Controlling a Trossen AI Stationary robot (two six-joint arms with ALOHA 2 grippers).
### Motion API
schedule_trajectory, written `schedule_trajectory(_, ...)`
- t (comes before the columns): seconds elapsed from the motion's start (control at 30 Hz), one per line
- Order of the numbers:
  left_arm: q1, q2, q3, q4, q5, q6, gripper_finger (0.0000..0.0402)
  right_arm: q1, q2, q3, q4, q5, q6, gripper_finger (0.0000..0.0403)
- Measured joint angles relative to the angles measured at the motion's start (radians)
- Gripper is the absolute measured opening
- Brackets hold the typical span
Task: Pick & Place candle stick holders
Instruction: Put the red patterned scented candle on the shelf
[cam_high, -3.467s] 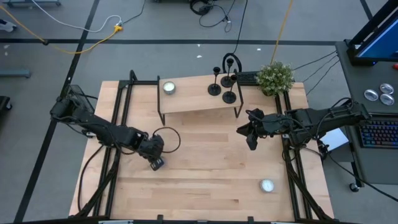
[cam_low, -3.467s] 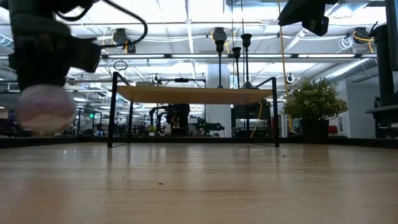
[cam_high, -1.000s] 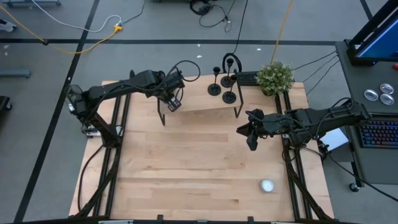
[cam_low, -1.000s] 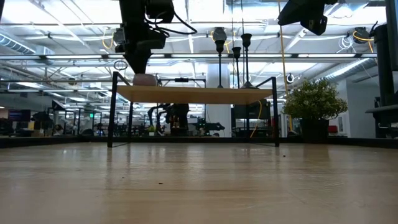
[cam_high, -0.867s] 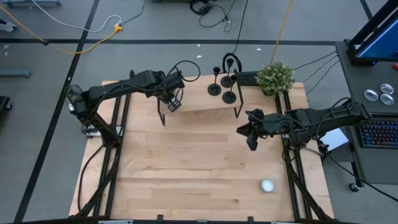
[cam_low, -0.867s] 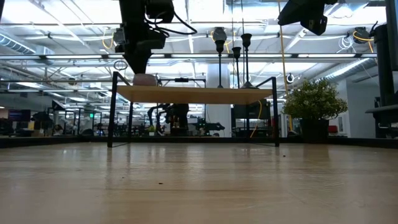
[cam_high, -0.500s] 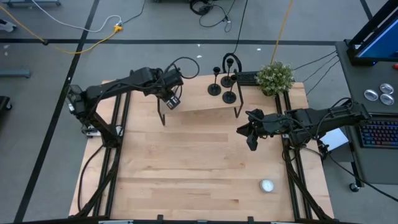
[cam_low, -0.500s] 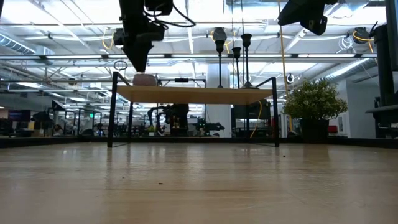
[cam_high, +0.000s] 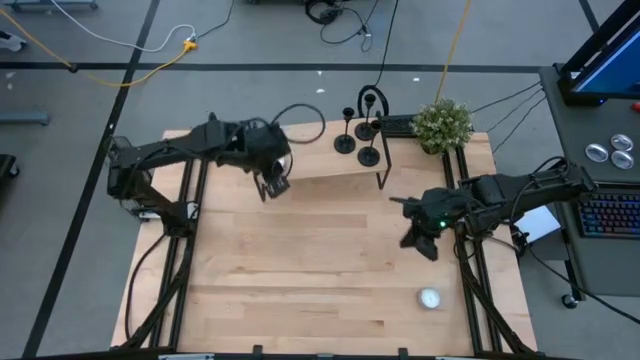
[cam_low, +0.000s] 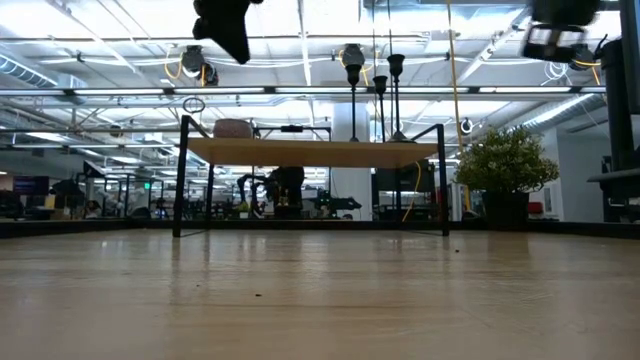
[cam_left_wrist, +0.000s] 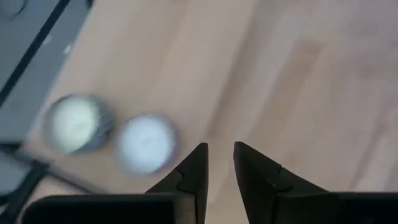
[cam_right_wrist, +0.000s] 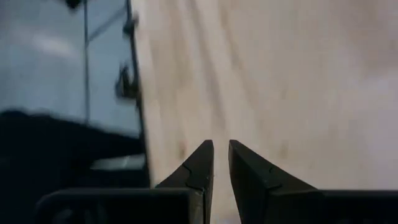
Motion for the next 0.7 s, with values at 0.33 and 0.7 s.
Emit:
schedule_trajectory(0.33,-0.164,-0.343,-0.470,0.406,0.004,-0.249,0.0065,0.185,0.000,0.000,-0.327,-0.087,0.347,0.0045)
schedule_trajectory(0.7,-0.385,-0.731,-0.868,0.709,-0.271,-0.318,0.0065,0.367,0.002,0.000,-0.359,0.025,0.674,0.0045)
